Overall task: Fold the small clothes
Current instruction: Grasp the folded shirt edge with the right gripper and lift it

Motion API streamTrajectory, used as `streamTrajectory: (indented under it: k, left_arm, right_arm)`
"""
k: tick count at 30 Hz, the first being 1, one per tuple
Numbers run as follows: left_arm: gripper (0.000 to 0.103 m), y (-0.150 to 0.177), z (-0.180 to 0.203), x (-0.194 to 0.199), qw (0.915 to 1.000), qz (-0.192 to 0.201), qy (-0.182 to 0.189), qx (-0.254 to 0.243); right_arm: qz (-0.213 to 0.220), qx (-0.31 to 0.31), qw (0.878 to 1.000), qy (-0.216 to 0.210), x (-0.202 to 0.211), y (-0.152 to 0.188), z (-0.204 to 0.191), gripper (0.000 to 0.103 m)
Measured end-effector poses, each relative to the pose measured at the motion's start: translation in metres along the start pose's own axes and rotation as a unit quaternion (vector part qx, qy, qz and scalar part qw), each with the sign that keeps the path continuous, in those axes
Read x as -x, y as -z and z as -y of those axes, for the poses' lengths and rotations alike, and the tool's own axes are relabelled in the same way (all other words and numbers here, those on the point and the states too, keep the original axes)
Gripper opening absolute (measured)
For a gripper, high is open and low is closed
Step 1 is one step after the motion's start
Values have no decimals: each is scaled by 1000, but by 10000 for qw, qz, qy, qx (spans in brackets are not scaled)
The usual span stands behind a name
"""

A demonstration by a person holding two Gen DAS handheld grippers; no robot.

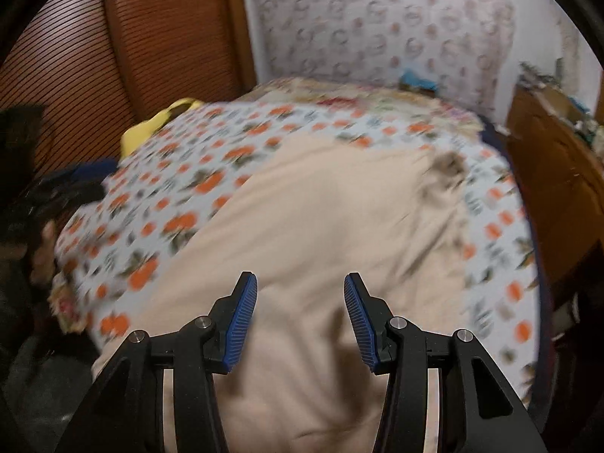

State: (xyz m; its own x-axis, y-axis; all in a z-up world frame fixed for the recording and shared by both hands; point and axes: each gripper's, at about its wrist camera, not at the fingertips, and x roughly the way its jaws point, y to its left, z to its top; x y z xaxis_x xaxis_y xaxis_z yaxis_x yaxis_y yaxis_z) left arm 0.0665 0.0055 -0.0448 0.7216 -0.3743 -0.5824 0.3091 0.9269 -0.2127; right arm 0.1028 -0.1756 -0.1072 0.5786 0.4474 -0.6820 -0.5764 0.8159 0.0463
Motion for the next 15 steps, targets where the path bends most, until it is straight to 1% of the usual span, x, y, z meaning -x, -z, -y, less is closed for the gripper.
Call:
streamTrajectory:
  k: [3, 4, 5, 6, 7, 9, 10, 13, 15]
  left_arm:
    - [81, 2, 3, -4, 10000, -37, 33, -20]
    - [81, 2, 4, -5, 10000, -40, 39, -22]
    - [81, 2, 5, -5, 10000, -44, 48, -21]
    - [81, 3, 6, -5, 10000, -49, 62, -23]
    - [81, 3, 6, -5, 10000, -49, 66, -27]
    - [81, 3, 8, -5, 10000, -51, 66, -39]
    - [81, 3, 9, -6, 10000, -53, 71, -46]
    - [81, 2, 12, -7, 9999, -60, 86, -75]
    - [81, 2, 14, -9, 9999, -68, 113, -78]
  right_arm:
    - [-288, 105, 9995, -16, -11, 13, 1, 50]
    - [-349, 125, 9993, -5, -15, 15, 5, 43]
    - [-367, 145, 9992, -8, -18, 14, 9, 32]
    - [-391, 166, 9991, -53, -17, 16, 11, 11]
    - [-411, 200, 9989, -91, -15, 18, 10, 6]
    - [-342, 231, 9990, -155, -6, 20, 11, 3]
    - [-272, 227, 9992, -169, 6, 24, 12, 2]
    - [-172, 130, 9997, -65, 48, 35, 16, 2]
    - [-122, 57, 9998, 129, 71, 48, 24, 2]
